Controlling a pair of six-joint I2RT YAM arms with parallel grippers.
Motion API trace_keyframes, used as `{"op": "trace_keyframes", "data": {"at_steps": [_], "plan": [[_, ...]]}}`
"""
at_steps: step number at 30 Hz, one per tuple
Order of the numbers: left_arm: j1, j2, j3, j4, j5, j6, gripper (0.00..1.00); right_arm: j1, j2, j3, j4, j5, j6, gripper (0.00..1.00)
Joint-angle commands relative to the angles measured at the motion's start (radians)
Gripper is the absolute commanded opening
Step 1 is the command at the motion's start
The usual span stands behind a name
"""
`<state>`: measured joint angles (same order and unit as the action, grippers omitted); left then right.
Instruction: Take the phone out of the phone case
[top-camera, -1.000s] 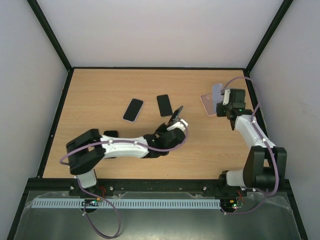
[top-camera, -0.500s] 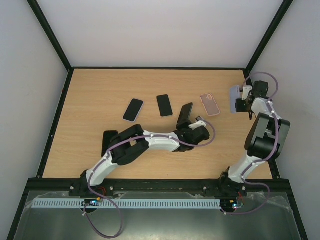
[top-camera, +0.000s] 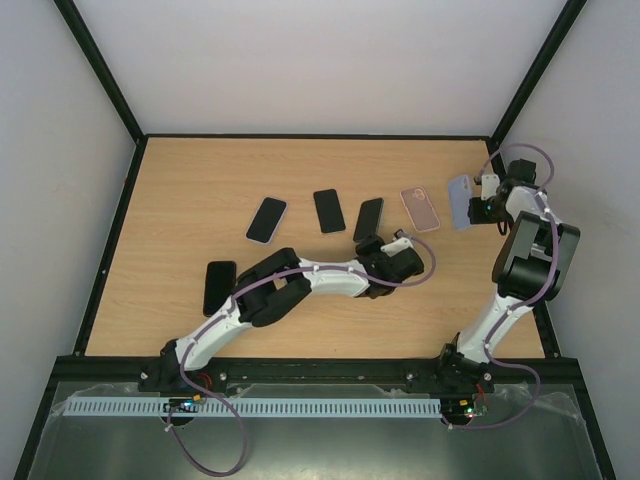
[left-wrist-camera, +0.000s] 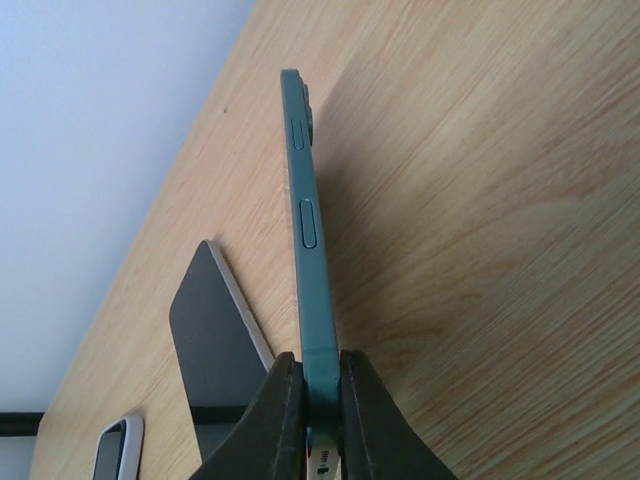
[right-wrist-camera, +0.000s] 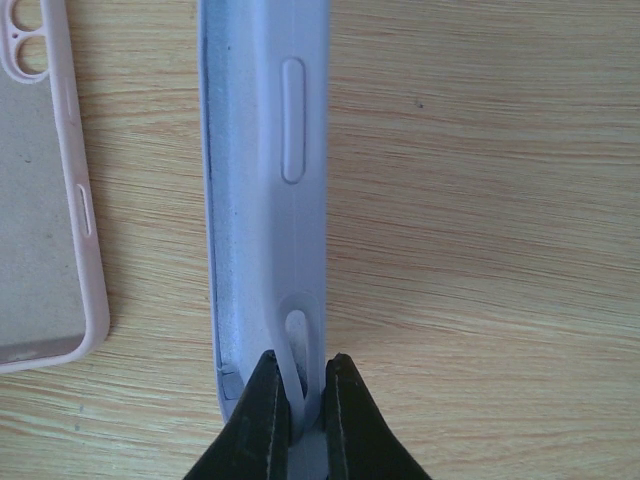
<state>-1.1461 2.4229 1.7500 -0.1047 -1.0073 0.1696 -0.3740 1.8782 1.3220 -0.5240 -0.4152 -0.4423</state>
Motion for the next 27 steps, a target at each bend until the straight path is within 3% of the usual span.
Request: {"op": "trace_keyframes", "data": {"at_steps": [1,3,9,12,17,19,27], "plan": [[0.015,0.044,0.027,-0.090,0.033,-0.037,0.05,0.009,0.050,0.019,-0.130,-0.072,-0.008,0.05],[0.024,0.043,0.034,-0.107,0.055,-0.063,0.14,0.009,0.056,0.028,-0.148,-0.072,-0.007,0.12],[0.030,-0.053,-0.028,-0.139,0.136,-0.180,0.62,-0.005,0.012,0.025,-0.137,-0.038,0.032,0.37],[0.032,-0.168,-0.136,-0.107,0.194,-0.239,0.76,-0.007,-0.043,-0.005,-0.106,-0.009,0.051,0.45],[0.064,-0.402,-0.345,-0.053,0.289,-0.349,0.87,-0.008,-0.137,-0.061,-0.099,-0.018,0.054,0.50],[0.096,-0.479,-0.422,-0.046,0.336,-0.394,0.90,-0.008,-0.166,-0.085,-0.102,-0.016,0.059,0.57],[0.323,-0.658,-0.635,-0.052,0.459,-0.551,1.00,0.017,-0.337,-0.191,-0.121,-0.060,0.084,0.60]]}}
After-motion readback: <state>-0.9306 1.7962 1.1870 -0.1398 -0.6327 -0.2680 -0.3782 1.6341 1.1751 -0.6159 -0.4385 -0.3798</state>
